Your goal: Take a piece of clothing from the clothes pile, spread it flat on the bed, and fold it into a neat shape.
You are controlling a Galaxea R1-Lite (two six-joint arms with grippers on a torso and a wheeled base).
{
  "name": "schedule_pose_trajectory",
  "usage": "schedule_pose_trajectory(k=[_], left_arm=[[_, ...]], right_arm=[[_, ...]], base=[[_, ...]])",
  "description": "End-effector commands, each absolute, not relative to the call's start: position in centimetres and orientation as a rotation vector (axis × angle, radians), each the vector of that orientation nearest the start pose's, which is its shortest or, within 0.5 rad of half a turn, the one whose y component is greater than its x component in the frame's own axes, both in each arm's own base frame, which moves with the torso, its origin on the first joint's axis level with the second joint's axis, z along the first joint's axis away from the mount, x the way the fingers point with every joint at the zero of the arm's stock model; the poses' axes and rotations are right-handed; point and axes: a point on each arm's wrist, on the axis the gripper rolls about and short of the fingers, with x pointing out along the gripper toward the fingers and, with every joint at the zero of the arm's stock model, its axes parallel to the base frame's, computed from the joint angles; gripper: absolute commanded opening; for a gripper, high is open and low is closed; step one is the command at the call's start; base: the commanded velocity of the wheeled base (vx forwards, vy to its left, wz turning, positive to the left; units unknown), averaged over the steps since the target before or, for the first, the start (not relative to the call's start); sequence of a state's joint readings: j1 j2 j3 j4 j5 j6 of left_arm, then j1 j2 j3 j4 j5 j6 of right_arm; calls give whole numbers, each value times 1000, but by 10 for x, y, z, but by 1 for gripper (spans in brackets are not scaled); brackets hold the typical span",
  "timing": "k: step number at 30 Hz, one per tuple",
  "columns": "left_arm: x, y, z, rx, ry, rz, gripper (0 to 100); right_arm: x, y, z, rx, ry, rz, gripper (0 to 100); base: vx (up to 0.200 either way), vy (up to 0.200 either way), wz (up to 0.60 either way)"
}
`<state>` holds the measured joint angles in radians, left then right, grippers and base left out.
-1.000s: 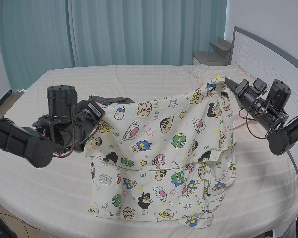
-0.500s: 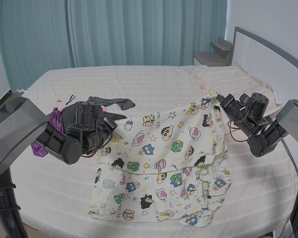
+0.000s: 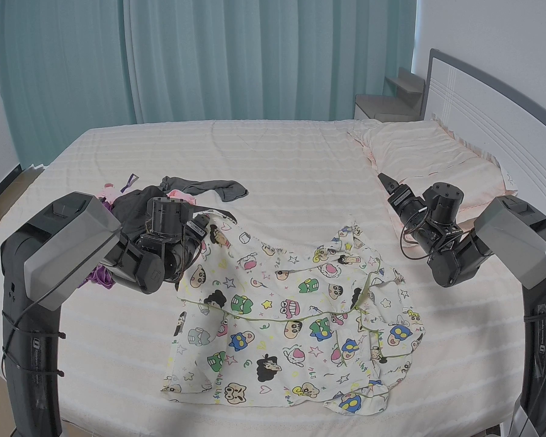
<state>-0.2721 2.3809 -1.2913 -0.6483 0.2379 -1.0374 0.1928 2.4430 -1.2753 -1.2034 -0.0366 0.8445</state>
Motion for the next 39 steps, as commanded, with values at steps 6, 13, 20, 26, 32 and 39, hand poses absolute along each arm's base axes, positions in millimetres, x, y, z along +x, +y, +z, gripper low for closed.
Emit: schedule_pose_trajectory(k=[6, 13, 20, 26, 32, 39], left_arm=[[456, -89, 32, -837, 378, 253, 100], [441, -64, 67, -872, 351, 239, 100], [374, -52, 109, -994, 443, 113, 100], [317, -51, 120, -1075, 524, 73, 100], [281, -57, 112, -1099, 597, 76, 100], [264, -65, 102, -1149, 579, 34, 100]], right_arm=[[456, 83, 28, 824, 151, 85, 100], [421, 42, 18, 719, 273, 51, 100], [371, 2, 6, 656, 451, 92, 100], [357, -18, -22, 567, 541, 59, 100], [355, -17, -32, 472, 586, 63, 100], [352, -8, -52, 402, 647, 59, 100]], base=[[0, 0, 0], [0, 0, 0], [0, 0, 0], [0, 0, 0], [0, 0, 0], [0, 0, 0]])
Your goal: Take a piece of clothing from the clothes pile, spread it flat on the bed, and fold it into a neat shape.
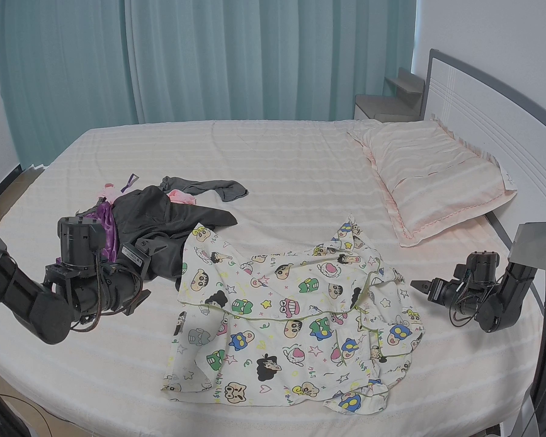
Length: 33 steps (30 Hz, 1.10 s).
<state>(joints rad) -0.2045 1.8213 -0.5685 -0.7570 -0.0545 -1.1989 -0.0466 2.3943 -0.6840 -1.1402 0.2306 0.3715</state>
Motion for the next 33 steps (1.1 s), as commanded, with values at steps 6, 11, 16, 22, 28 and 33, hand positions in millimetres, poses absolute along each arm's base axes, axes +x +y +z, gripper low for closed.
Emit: schedule_pose_trajectory(k=[6, 11, 16, 22, 28, 33], left_arm=[[259, -65, 96, -1150, 577, 29, 100], [257, -64, 94, -1148, 588, 33, 100], [256, -64, 93, -1148, 593, 35, 100], [255, -64, 91, -1148, 596, 35, 100], [255, -64, 90, -1147, 600, 38, 100], [256, -64, 89, -1145, 603, 42, 100]], right_arm=[[354, 9, -51, 340, 632, 96, 100], [357, 26, -51, 305, 623, 101, 100], [358, 34, -55, 273, 633, 110, 100], [363, 30, -55, 277, 611, 88, 100], [364, 11, -46, 281, 579, 26, 100], [362, 3, -44, 273, 579, 6, 100]], base=[[0, 0, 0], [0, 0, 0], [0, 0, 0], [0, 0, 0], [0, 0, 0], [0, 0, 0]])
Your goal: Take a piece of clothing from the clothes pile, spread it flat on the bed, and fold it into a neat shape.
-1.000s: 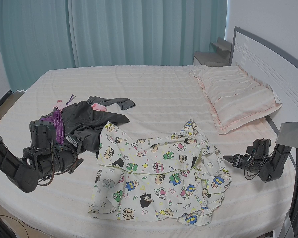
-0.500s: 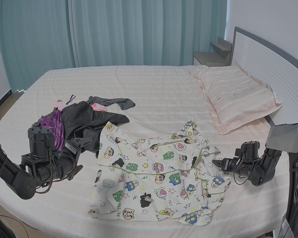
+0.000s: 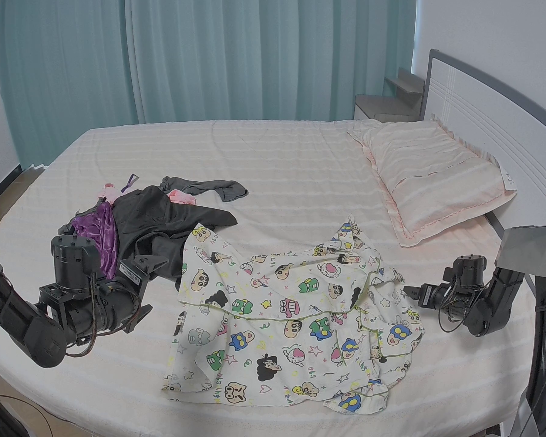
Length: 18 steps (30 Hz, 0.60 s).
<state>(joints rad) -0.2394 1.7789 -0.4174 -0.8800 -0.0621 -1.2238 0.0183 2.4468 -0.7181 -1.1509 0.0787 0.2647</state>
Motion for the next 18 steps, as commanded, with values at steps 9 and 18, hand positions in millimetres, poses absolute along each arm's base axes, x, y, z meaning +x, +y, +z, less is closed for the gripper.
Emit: schedule_pose_trajectory(k=[9, 18], left_arm=[[256, -64, 88, -1145, 606, 44, 100], [258, -64, 82, -1140, 625, 59, 100]], right_arm=[[359, 20, -54, 137, 594, 34, 100], [359, 50, -63, 56, 609, 90, 100]], base=[[0, 0, 0], [0, 0, 0]])
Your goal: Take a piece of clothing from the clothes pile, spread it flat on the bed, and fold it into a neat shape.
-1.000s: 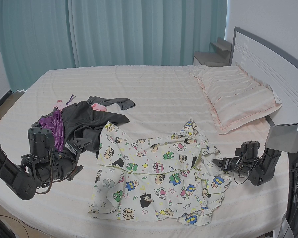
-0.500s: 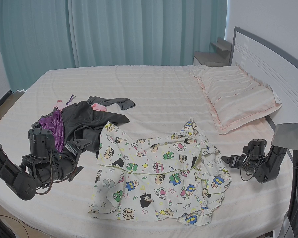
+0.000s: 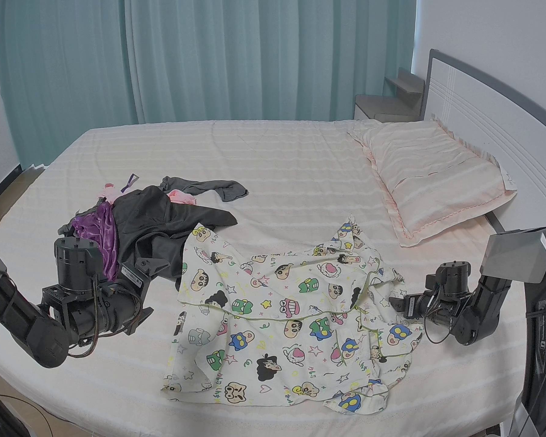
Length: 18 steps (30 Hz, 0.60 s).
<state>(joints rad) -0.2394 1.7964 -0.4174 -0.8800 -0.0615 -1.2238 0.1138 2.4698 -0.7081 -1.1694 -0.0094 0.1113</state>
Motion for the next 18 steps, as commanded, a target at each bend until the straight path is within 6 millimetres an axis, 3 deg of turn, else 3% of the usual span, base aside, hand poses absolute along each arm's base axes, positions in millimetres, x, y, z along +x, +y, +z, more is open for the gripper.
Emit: schedule_pose_trajectory(k=[1, 7, 8, 18], left_arm=[[258, -64, 81, -1139, 629, 62, 100], [262, -65, 77, -1141, 621, 59, 100], [262, -65, 77, -1143, 612, 55, 100], [261, -65, 76, -1144, 603, 50, 100]], right_arm=[[360, 50, -64, 54, 609, 92, 100], [361, 53, -64, 49, 613, 100, 100], [360, 53, -64, 51, 615, 99, 0], [360, 53, -60, 79, 600, 104, 0]], base=[[0, 0, 0], [0, 0, 0], [0, 0, 0], [0, 0, 0]])
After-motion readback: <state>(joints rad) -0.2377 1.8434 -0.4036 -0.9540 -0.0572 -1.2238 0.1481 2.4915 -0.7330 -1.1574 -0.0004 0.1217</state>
